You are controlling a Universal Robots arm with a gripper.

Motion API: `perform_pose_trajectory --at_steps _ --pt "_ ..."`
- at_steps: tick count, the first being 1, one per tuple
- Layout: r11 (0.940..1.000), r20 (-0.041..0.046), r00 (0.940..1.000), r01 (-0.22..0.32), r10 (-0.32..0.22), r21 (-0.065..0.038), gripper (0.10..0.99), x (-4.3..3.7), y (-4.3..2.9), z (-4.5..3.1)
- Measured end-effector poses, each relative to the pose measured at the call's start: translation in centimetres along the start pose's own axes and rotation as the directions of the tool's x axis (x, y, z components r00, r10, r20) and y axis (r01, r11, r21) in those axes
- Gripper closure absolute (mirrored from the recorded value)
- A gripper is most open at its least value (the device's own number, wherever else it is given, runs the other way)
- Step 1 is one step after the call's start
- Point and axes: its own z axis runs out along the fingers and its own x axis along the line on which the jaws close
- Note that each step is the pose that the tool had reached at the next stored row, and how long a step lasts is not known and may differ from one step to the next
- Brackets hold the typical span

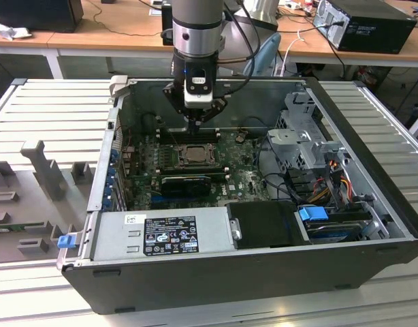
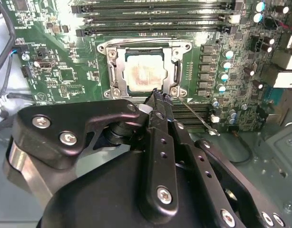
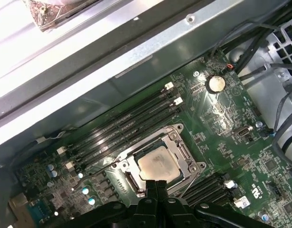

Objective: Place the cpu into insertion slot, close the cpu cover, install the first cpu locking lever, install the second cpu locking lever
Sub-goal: 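Install the first cpu locking lever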

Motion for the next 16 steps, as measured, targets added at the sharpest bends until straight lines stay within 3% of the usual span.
perform_pose_trajectory --at_steps 4,9,13,16 --pt "0.9986 -0.0013 0.9986 0.053 -0.053 0.0 0.98 0.0 0.0 0.0" --pt "0.9915 -0.0032 0.9915 0.13 -0.13 0.0 0.98 0.0 0.0 0.0" --pt "0.9826 -0.0047 0.9825 0.186 -0.186 0.0 0.98 0.0 0.0 0.0" --pt "0.9708 -0.006 0.9708 0.24 -0.24 0.0 0.98 0.0 0.0 0.0"
